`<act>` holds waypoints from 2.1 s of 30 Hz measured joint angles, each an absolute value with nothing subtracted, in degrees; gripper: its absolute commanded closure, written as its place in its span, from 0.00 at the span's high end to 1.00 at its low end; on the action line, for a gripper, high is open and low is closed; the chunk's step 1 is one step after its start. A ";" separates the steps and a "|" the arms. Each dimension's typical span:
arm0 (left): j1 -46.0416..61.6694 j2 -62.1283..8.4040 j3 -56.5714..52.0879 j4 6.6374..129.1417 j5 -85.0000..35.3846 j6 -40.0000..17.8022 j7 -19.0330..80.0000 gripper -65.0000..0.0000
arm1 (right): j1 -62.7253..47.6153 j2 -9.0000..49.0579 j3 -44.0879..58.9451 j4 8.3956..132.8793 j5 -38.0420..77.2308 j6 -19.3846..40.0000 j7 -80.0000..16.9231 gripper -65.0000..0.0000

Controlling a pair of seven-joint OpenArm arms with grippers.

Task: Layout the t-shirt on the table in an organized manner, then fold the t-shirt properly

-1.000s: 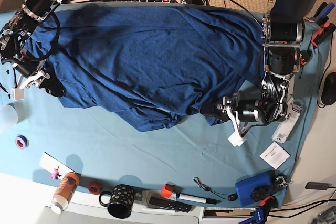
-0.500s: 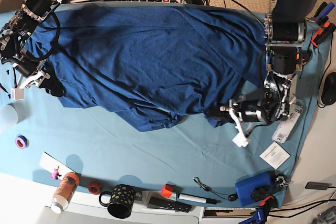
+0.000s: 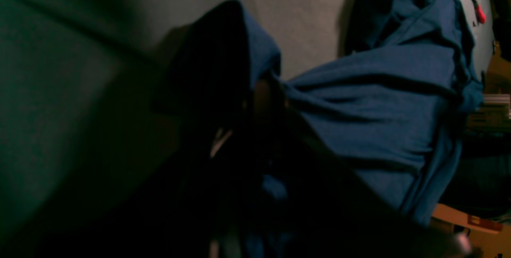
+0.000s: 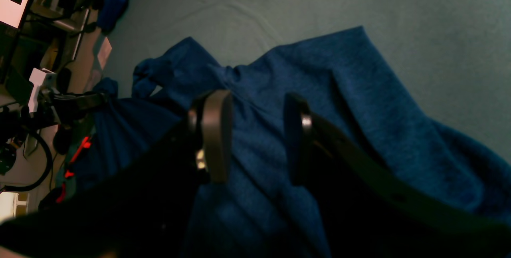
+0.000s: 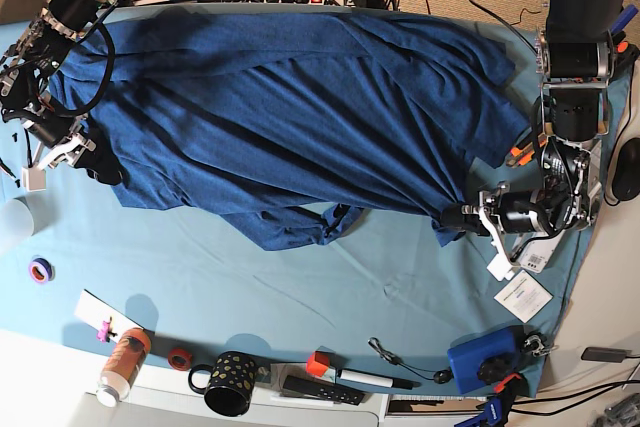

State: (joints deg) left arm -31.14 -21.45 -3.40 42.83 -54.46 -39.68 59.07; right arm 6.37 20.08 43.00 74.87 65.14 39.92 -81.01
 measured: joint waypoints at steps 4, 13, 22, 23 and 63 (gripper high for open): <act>-31.14 -21.23 -3.40 42.83 -54.50 -39.68 59.48 0.00 | 6.37 20.08 43.00 74.87 65.14 39.92 -80.99 0.34; -31.14 -20.14 -3.40 42.85 -56.40 -39.68 59.46 0.00 | 7.42 20.10 43.00 74.87 56.93 39.72 -73.23 0.34; -31.14 -16.49 -3.40 42.85 -56.40 -39.66 59.48 0.00 | 8.12 20.16 43.00 74.87 54.39 39.70 -68.53 0.54; -31.14 -16.14 -3.40 42.85 -56.40 -39.68 59.48 0.00 | 8.32 20.16 43.00 74.87 52.53 39.75 -67.75 0.54; -31.14 -14.74 -3.44 42.83 -55.94 -39.48 59.48 0.00 | 24.91 21.91 19.68 47.55 34.98 40.64 -62.67 0.51</act>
State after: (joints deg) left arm -31.14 -14.74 -3.44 42.83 -55.94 -39.48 59.48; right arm 24.91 21.91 19.68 47.55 34.98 40.64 -62.67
